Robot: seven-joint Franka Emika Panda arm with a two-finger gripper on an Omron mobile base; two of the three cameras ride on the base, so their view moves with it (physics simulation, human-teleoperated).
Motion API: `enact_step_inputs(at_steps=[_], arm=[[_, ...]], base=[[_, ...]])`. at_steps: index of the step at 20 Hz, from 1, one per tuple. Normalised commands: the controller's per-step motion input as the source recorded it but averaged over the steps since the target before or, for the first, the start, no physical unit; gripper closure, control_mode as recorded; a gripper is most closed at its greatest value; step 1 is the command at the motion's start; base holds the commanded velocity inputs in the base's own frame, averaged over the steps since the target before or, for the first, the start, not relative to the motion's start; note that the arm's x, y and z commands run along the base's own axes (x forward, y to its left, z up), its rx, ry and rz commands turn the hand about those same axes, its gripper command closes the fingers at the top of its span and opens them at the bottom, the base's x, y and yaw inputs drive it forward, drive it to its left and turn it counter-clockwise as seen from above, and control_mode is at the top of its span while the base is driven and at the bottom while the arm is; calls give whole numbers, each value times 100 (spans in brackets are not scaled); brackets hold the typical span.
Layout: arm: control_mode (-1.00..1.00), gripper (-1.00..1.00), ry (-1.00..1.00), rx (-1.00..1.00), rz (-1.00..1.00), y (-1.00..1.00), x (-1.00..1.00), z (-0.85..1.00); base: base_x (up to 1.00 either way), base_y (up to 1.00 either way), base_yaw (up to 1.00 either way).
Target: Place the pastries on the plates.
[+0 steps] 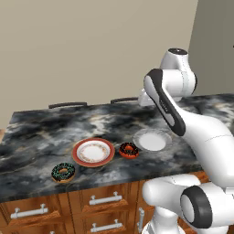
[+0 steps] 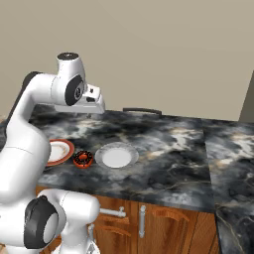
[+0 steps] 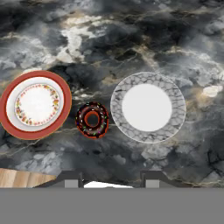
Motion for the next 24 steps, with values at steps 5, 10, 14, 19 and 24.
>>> enact_step_inputs(at_steps=[5,10,14,19,24], arm=[[-100,-100,0,0,0,2,1,-19],[-100,-100,4,0,0,17,0,-98],[-100,-100,1,0,0,26,5,-84],[-100,-100,0,-1,3,32,38,-21],[-100,-100,0,-4,0,9,51,-34]], base=[[0,0,0],[0,0,0],[0,0,0],[0,0,0],[0,0,0]])
